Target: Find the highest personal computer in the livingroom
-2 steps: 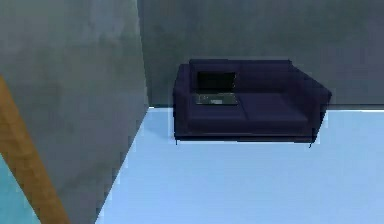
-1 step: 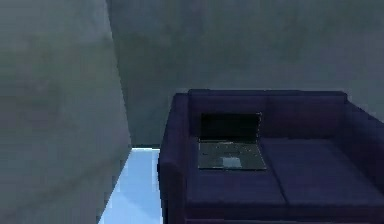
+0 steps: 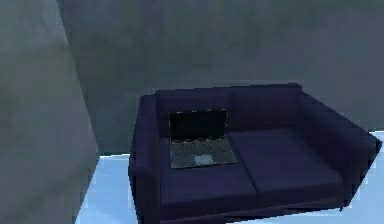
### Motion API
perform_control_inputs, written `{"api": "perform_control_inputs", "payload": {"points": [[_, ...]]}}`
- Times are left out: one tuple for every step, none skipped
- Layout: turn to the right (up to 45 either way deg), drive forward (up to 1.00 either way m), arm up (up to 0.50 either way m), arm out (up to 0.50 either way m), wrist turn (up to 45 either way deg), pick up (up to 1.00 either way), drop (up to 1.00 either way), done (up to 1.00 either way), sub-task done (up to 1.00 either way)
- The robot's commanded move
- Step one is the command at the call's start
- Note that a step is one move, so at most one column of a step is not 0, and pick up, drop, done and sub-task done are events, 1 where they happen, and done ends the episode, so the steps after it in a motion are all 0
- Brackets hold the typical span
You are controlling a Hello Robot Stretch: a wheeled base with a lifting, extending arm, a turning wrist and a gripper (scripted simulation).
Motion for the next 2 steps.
{"api": "perform_control_inputs", "payload": {"points": [[0.0,0.25,0.0,0.0,0.0,0.0,0.0,0.0,0.0],[0.0,0.0,0.0,0.0,0.0,0.0,0.0,1.0,0.0]]}}
